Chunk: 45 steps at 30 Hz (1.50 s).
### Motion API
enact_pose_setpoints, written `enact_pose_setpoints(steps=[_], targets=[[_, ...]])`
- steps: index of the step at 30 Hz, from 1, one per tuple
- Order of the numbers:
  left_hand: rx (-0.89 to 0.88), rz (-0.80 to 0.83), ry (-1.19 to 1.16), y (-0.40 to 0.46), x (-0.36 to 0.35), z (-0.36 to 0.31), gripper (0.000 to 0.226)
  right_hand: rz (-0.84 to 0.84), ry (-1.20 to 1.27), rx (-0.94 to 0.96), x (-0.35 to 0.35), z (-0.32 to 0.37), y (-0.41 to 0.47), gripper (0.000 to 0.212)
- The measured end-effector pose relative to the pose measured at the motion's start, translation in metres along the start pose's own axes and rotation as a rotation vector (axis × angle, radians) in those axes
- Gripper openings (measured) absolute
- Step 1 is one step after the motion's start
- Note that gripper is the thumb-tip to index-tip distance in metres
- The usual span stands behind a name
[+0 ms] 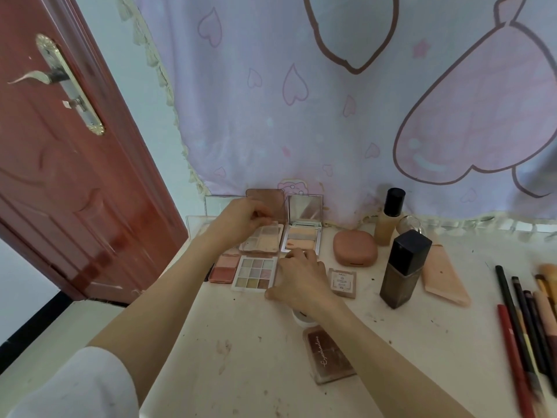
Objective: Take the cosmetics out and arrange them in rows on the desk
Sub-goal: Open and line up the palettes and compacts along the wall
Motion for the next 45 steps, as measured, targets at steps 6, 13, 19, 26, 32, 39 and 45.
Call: enact_pose_setpoints(steps=[6,13,19,26,32,39,45], targets=[[-0.037,0.015,0.070,-0.007,0.002,-0.002,0.020,-0.015,-0.011,0.027,0.002,0.001,-0.004,0.053],[-0.108,0.040,0.114,-0.034,0.010,-0.022,0.029,-0.158,0.348,0.011,0.043,-0.011,-0.022,0.039],[-0.129,-0.062,-0.068,-0.104,0.001,-0.052,0.022,-0.381,0.466,-0.024,0.072,-0.043,-0.073,0.026],[-0.229,-0.045,-0.157,-0.170,-0.023,-0.097,0.039,-0.333,0.313,0.014,0.054,-0.068,-0.115,0.030],[-0.329,-0.013,-0.055,-0.190,-0.030,-0.112,0.050,-0.151,0.206,0.150,0.045,-0.062,-0.125,0.053],[-0.292,0.027,-0.110,-0.195,-0.033,-0.109,0.044,-0.112,0.200,0.197,0.039,-0.066,-0.132,0.077],[-0.159,-0.039,-0.329,-0.190,-0.030,-0.113,0.028,-0.334,0.719,0.098,0.064,-0.078,-0.139,0.074]])
Point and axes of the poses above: each hand's wrist, its own y-axis towards the middle knuckle, its own x-axis out of the back of the hand, z = x × y, the point moved 9 cm from there along y, towards the middle knuckle, and after that the axes turned 13 degrees about -z, right-handed, at the moved point
